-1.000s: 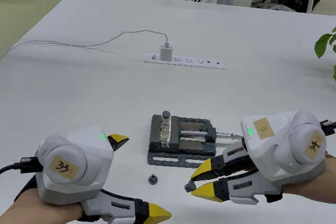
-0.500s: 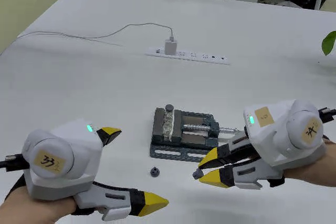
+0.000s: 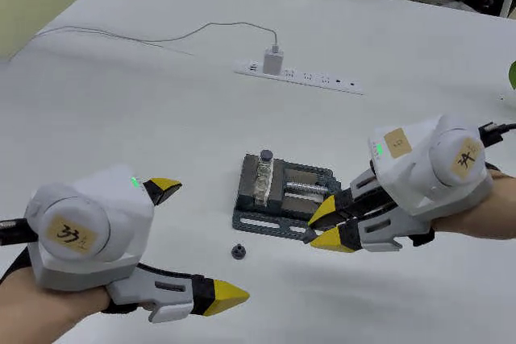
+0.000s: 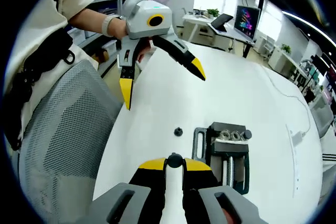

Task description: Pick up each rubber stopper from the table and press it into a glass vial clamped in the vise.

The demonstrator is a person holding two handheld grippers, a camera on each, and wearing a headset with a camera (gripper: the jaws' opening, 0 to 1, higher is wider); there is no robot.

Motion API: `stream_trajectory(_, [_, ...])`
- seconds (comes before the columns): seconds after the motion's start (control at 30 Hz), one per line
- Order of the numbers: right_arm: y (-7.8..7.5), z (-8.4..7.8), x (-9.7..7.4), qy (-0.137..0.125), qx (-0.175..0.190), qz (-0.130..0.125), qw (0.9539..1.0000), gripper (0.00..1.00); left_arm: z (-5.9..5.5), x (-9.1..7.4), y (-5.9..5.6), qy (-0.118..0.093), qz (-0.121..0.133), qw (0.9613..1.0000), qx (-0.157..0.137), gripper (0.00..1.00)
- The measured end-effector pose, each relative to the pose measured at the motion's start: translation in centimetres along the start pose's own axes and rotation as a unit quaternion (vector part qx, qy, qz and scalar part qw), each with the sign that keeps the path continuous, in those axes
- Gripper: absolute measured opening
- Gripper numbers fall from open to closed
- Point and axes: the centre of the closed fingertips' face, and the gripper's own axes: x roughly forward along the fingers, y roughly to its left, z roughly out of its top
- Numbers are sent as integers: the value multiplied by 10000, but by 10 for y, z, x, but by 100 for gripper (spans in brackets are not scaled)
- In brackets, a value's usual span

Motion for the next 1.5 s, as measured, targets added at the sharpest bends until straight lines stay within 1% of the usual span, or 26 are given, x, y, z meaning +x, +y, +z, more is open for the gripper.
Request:
stream_trajectory(0.2, [-17, 6, 0, 214, -299, 100, 9993, 7, 1, -1, 3, -55, 64, 9999, -57, 97])
stream_trajectory(0.43, [-39, 8, 0, 557, -656, 135, 9962, 7, -1, -3, 5, -54, 103, 9999, -112, 96])
stream_trajectory(0.57, [-50, 10, 0, 772, -872, 175, 9930, 7, -3, -3, 8, -24, 134, 9999, -90, 96])
stream_trajectory(0.7, [-64, 13, 3, 916, -1067, 243, 9898, 7, -3, -4, 10, -22, 145, 9998, -110, 95])
stream_trajectory(0.93, [-78, 20, 7, 1117, -1378, 311, 9836, 7, -3, -3, 12, -18, 140, 9998, -105, 95])
stream_trajectory(1.0, [-86, 20, 10, 1194, -1486, 334, 9811, 7, -3, -3, 13, -22, 150, 9998, -113, 95])
stream_trajectory(1.07, [-91, 20, 12, 1267, -1598, 370, 9783, 7, -3, -3, 14, -22, 160, 9998, -130, 95])
stream_trajectory(1.13, [-96, 20, 15, 1355, -1758, 410, 9742, 6, -3, -3, 15, -26, 177, 9997, -140, 95])
stream_trajectory(1.17, [-97, 21, 16, 1371, -1791, 426, 9733, 6, -3, -4, 15, -26, 183, 9997, -146, 95])
stream_trajectory(1.23, [-101, 20, 17, 1455, -1993, 469, 9679, 6, -5, -4, 16, -12, 197, 9997, -161, 95])
stream_trajectory(1.27, [-102, 20, 18, 1486, -2042, 488, 9664, 6, -6, -5, 17, -2, 198, 9997, -165, 95])
stream_trajectory(1.4, [-106, 19, 22, 1586, -2215, 559, 9606, 6, -8, -6, 18, 21, 213, 9996, -192, 94])
stream_trajectory(1.5, [-108, 20, 26, 1625, -2291, 619, 9577, 6, -9, -6, 19, 33, 225, 9995, -208, 94])
